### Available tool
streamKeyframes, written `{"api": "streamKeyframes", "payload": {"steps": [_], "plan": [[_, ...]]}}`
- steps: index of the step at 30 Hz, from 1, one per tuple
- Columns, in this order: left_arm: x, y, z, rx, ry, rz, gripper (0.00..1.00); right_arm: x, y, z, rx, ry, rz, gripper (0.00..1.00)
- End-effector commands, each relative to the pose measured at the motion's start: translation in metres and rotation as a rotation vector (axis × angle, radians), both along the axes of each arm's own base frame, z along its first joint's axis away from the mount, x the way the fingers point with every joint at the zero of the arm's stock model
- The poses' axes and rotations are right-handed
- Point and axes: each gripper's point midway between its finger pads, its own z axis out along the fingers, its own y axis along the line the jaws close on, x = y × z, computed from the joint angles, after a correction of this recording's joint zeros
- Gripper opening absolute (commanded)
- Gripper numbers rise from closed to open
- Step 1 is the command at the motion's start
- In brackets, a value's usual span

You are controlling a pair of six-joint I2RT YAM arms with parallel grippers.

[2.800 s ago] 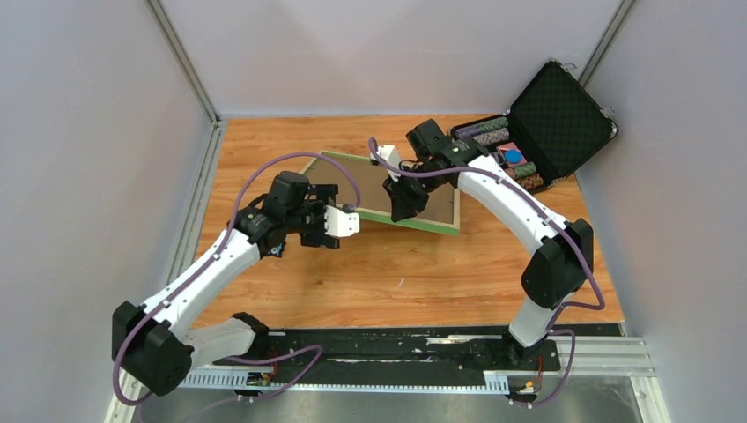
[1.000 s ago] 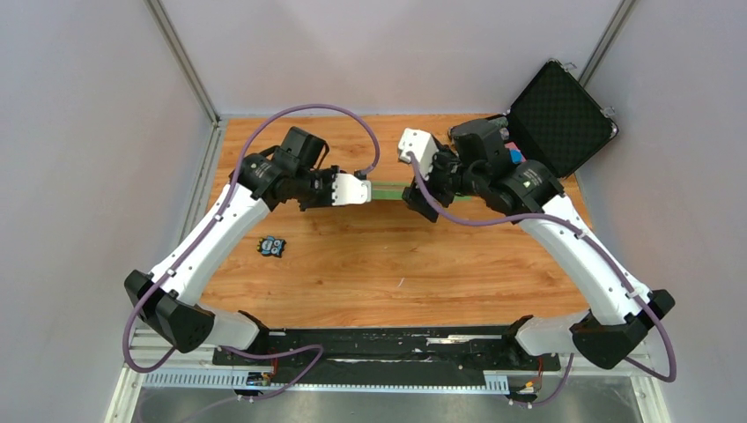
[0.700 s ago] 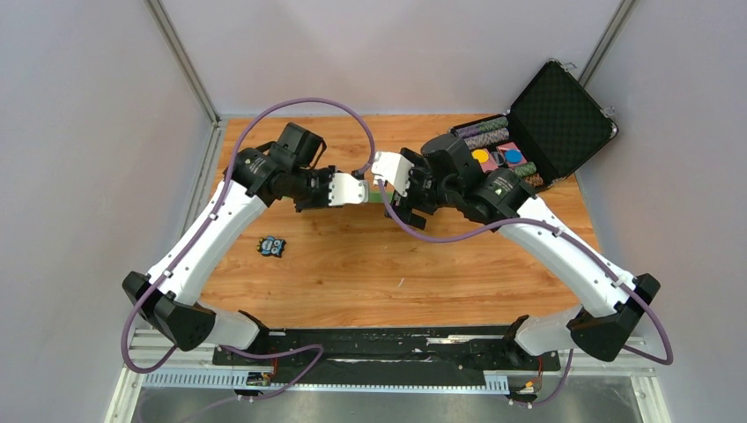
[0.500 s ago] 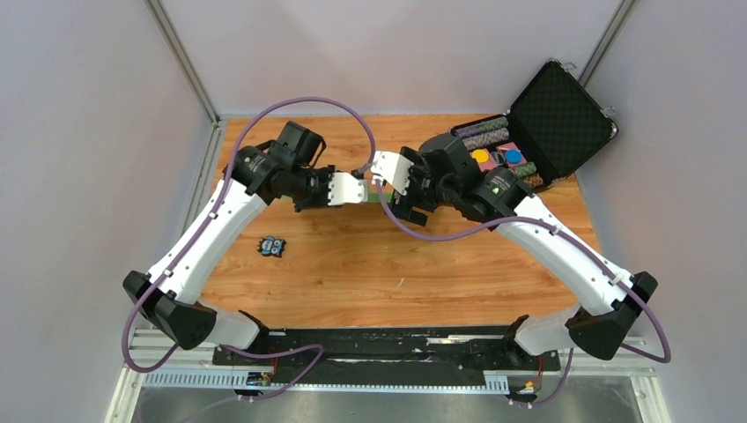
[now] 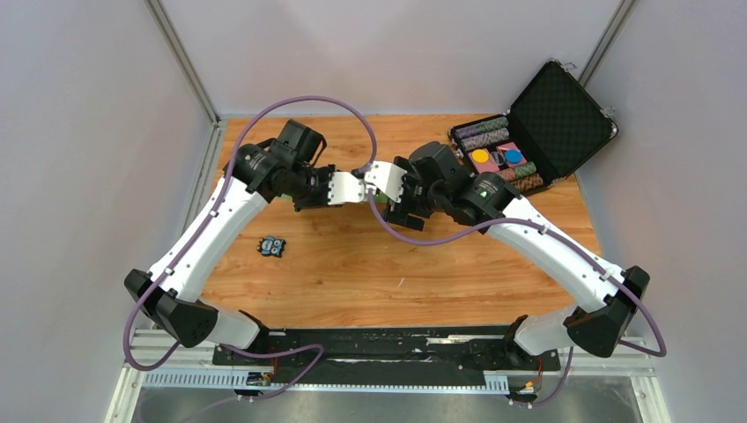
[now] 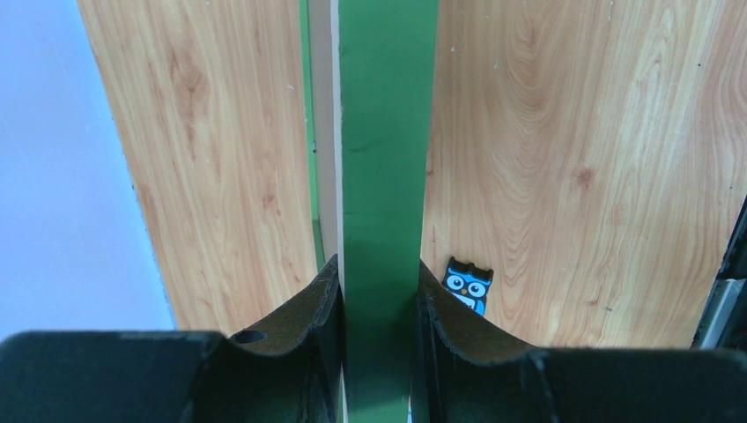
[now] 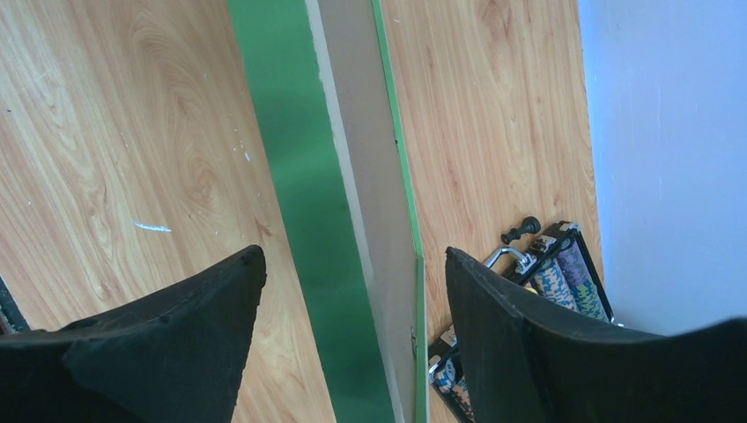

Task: Put the photo into the frame
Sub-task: Turn over the photo frame at the center of the board.

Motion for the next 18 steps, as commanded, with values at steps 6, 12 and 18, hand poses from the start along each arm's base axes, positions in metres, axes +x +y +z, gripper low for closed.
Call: {"api": "streamKeyframes", "payload": {"steps": [6, 12, 18], "plan": [[-0.0001, -0.0124, 0.0211, -0.064, -0.041, -0.049, 0.00, 0.0118, 0.0066, -0.0013, 0.001, -0.052, -0.022, 0.65], [0.0003, -0.0121, 0.0189, -0.060, -0.036, -0.046, 0.00, 0.0141, 0.0086, 0.0026, 0.004, -0.065, -0.019, 0.47], [0.0018, -0.0109, 0.0180, -0.053, -0.042, -0.044, 0.00, 0.0154, 0.0078, 0.0052, 0.005, -0.074, -0.023, 0.13]]}}
